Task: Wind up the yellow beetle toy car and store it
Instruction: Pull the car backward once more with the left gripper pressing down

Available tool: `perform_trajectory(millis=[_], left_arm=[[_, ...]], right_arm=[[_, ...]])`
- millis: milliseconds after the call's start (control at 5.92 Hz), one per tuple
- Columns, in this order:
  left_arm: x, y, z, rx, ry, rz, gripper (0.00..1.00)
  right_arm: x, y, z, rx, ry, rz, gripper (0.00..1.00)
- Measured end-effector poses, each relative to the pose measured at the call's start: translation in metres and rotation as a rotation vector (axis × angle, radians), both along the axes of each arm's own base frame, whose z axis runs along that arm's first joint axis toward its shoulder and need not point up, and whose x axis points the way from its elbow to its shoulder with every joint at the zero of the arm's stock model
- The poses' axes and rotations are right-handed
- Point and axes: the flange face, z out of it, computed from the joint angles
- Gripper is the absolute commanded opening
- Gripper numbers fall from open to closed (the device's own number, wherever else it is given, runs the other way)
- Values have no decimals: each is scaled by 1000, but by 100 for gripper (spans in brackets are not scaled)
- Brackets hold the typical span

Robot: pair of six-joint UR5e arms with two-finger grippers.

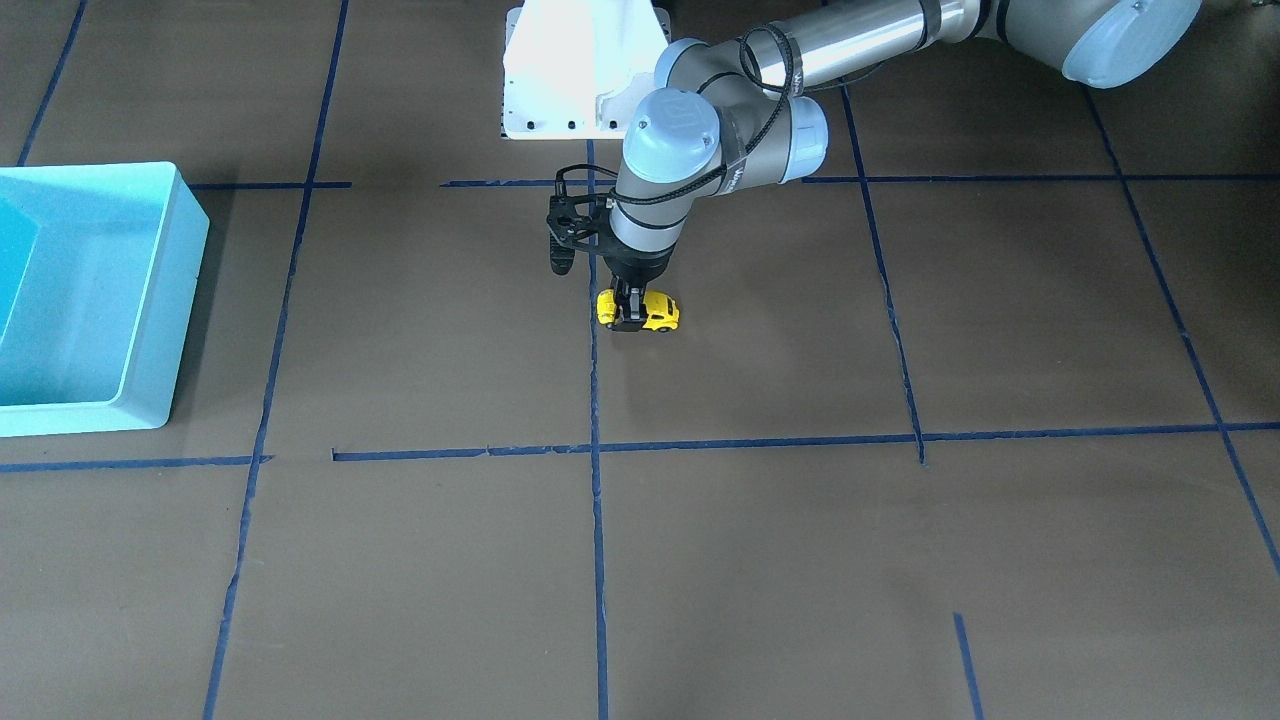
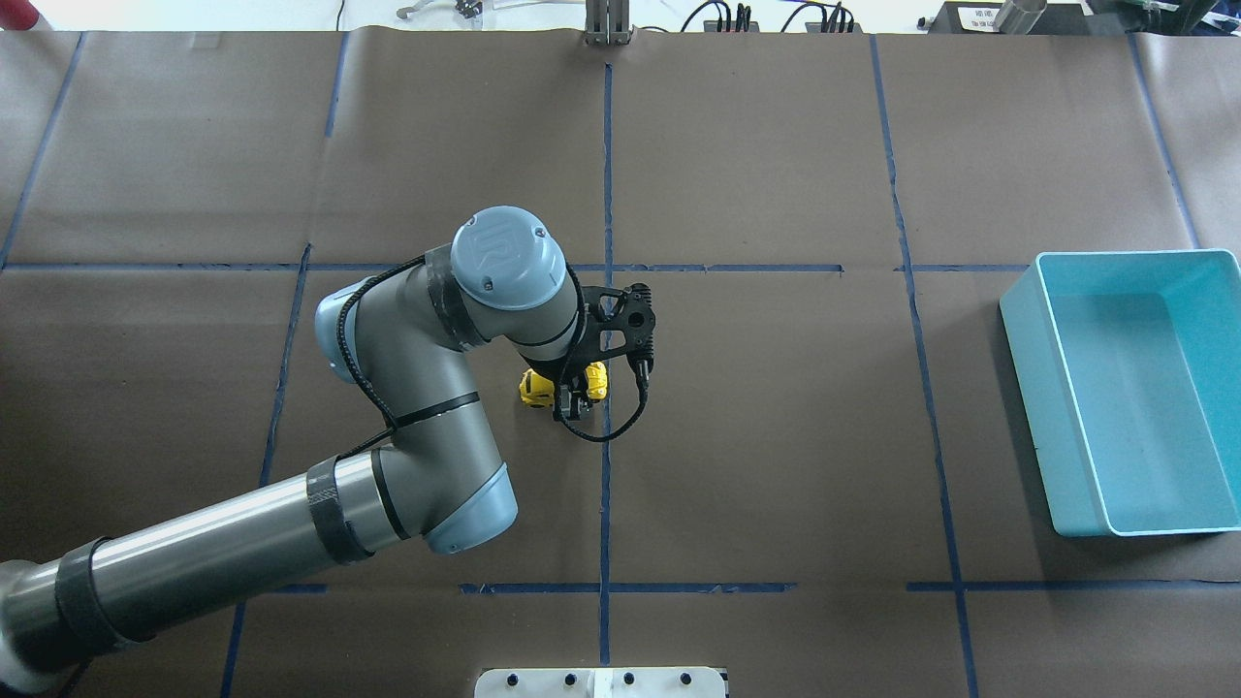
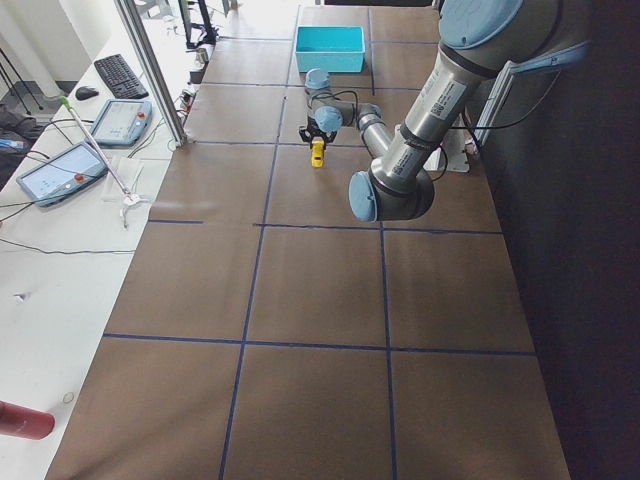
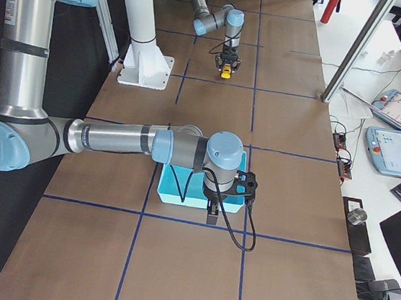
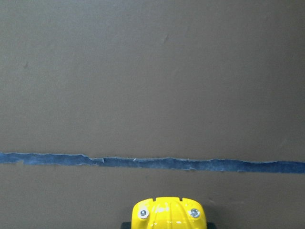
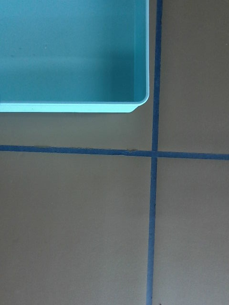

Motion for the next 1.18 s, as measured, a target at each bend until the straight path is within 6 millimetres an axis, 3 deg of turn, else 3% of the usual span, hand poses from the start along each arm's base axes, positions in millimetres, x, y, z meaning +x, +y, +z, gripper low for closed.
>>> perform_trajectory(millis=[507, 1183], left_arm=[[44, 14, -32, 19, 6, 72, 0], [46, 13, -30, 25, 1, 75, 0]], right_arm=[[0, 1, 2, -5, 0, 0, 100], [0, 1, 0, -2, -4, 0, 100]])
